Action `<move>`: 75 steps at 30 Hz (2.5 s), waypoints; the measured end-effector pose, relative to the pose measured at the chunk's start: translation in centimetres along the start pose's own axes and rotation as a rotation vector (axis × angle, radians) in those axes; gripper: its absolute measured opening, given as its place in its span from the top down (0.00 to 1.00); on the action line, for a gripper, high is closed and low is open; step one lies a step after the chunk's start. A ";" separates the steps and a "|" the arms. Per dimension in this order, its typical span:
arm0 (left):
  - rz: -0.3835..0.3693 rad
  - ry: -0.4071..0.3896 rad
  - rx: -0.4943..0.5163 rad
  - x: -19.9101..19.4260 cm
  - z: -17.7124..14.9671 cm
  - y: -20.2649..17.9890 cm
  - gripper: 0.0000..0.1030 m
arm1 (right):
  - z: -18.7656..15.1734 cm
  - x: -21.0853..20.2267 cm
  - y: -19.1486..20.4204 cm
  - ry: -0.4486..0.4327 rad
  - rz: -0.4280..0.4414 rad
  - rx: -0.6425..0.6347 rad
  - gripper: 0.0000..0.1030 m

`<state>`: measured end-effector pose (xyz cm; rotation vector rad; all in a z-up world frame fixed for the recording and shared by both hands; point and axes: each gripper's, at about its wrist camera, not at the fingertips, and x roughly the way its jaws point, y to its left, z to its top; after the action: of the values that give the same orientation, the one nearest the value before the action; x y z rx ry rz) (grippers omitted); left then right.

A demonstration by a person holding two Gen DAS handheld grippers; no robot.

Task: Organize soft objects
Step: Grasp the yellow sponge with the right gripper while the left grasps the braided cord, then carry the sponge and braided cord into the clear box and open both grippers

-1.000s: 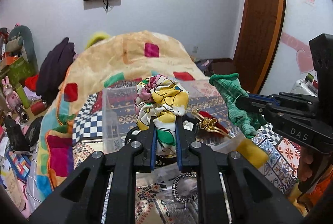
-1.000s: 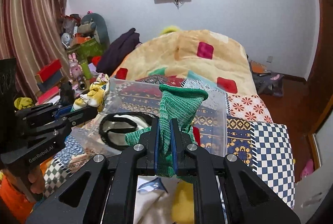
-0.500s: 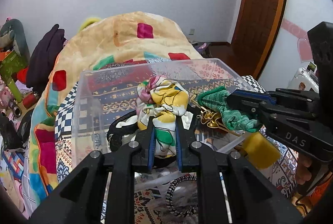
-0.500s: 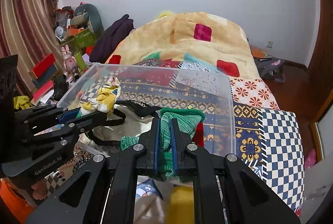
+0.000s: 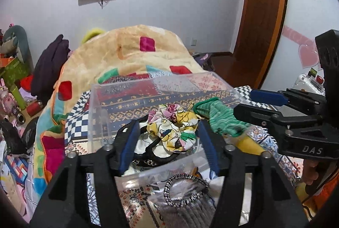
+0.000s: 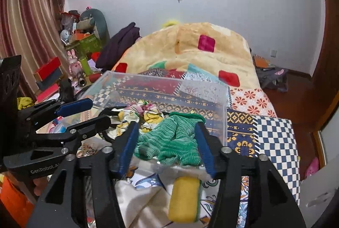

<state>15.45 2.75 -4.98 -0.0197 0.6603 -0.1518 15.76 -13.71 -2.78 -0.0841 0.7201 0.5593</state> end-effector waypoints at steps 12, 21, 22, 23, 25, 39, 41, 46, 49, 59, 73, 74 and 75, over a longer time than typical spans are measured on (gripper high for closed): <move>-0.017 -0.006 -0.005 -3.8 -2.3 -0.4 0.27 | -1.8 -4.7 -1.2 -0.042 -0.041 0.016 0.33; -0.022 0.060 -0.020 -2.9 -5.4 -0.6 0.27 | -4.7 -2.5 -3.2 0.068 -0.041 0.079 0.33; -0.017 0.065 -0.024 -2.7 -5.8 -0.6 0.27 | -5.0 -2.1 -3.3 0.081 -0.040 0.084 0.33; -0.005 0.067 -0.028 -2.4 -6.1 -0.5 0.27 | -5.3 -1.7 -3.3 0.096 -0.036 0.086 0.33; 0.004 0.073 -0.034 -1.9 -6.4 -0.3 0.33 | -5.8 -1.1 -3.2 0.117 -0.033 0.078 0.33; -0.025 0.151 -0.084 0.6 -6.8 0.7 0.71 | -7.6 1.4 -2.4 0.210 0.025 0.052 0.71; -0.032 0.165 -0.084 0.9 -6.9 0.7 0.75 | -7.7 1.2 -2.3 0.202 0.023 0.047 0.72; -0.029 0.198 -0.075 1.5 -7.0 0.4 0.86 | -7.5 0.5 -2.0 0.173 0.019 0.029 0.74; -0.028 0.190 -0.073 1.3 -7.1 0.4 0.93 | -7.3 -0.1 -1.8 0.157 0.027 0.017 0.74; -0.018 0.081 -0.027 -2.6 -6.6 -0.6 0.94 | -5.9 -2.6 0.9 0.082 0.053 -0.067 0.74; 0.012 -0.115 -0.009 -7.4 -1.7 -0.6 0.94 | -1.4 -3.4 2.8 -0.066 0.075 -0.068 0.74; 0.015 -0.123 -0.007 -7.4 -1.3 -0.6 0.94 | -1.0 -3.3 2.9 -0.070 0.078 -0.063 0.74; 0.018 -0.130 -0.007 -7.5 -1.0 -0.6 0.94 | -0.8 -3.0 2.9 -0.073 0.078 -0.058 0.74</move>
<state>8.89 3.29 -1.19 -0.0297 0.5308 -0.1295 11.93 -12.83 -1.09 -0.0896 0.6386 0.6550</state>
